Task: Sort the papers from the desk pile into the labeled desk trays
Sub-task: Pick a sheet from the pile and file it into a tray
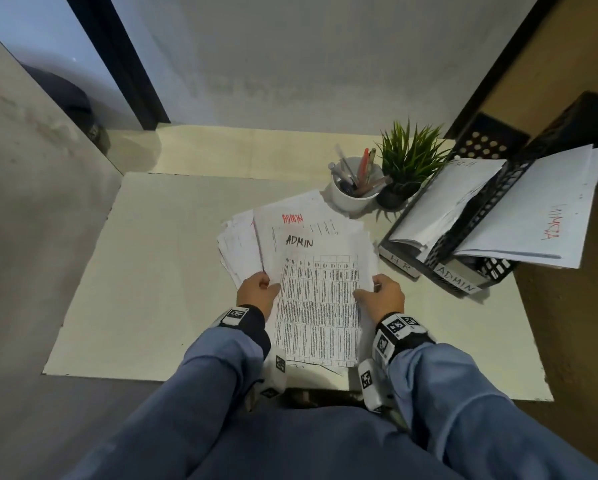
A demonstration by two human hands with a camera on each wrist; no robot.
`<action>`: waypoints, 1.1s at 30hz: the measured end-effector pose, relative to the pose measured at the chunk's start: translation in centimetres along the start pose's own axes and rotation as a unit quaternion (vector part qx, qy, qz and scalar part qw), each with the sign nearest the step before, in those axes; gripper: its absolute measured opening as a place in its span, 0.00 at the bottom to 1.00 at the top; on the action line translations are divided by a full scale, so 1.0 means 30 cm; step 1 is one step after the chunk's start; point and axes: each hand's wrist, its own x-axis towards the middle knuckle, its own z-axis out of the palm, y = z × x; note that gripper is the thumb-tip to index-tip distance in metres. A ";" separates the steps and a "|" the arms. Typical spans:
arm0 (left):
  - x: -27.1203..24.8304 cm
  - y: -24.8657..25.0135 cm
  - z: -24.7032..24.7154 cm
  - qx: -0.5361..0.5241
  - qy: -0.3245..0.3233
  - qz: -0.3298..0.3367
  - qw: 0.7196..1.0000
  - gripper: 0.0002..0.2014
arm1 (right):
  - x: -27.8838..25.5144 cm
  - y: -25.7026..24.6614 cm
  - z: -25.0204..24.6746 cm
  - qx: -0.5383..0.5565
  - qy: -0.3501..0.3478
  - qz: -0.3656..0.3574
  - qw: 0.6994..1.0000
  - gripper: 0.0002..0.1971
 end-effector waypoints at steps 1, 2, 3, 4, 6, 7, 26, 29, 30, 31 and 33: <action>-0.002 -0.005 -0.007 -0.028 0.005 0.006 1.000 0.20 | 0.005 0.000 -0.002 0.020 0.015 -0.004 1.000 0.09; -0.008 -0.001 -0.016 -0.052 -0.002 -0.001 0.999 0.21 | 0.007 -0.005 -0.004 0.043 0.030 -0.008 0.999 0.10; -0.009 -0.003 -0.024 -0.085 -0.008 -0.002 0.996 0.22 | 0.013 -0.008 -0.003 0.069 0.038 -0.006 0.997 0.10; -0.011 -0.002 -0.034 -0.109 -0.017 -0.012 0.994 0.22 | 0.019 -0.012 -0.003 0.093 0.042 0.000 0.995 0.09; -0.012 0.007 -0.058 -0.140 -0.019 -0.017 0.990 0.21 | 0.033 -0.014 -0.001 0.129 0.038 0.023 0.991 0.10; -0.012 0.009 -0.072 -0.152 -0.009 -0.009 0.988 0.17 | 0.039 -0.010 -0.004 0.138 0.030 0.035 0.989 0.10; -0.070 0.088 -0.112 -0.255 -0.183 -0.079 0.946 0.07 | 0.070 -0.050 -0.031 0.201 -0.066 0.045 0.976 0.15; -0.063 0.080 -0.083 -0.234 -0.149 -0.068 0.958 0.19 | 0.060 -0.054 -0.017 0.172 -0.031 0.020 0.984 0.16; -0.057 0.074 -0.080 -0.188 -0.110 -0.045 0.975 0.18 | 0.061 -0.050 -0.015 0.174 -0.020 0.030 0.984 0.17; -0.051 0.067 -0.080 -0.120 -0.053 -0.024 0.991 0.17 | 0.067 -0.042 -0.016 0.166 -0.015 0.043 0.985 0.16; -0.030 0.051 -0.086 -0.003 0.064 -0.013 0.998 0.17 | 0.066 -0.038 -0.021 0.113 -0.045 0.049 0.991 0.11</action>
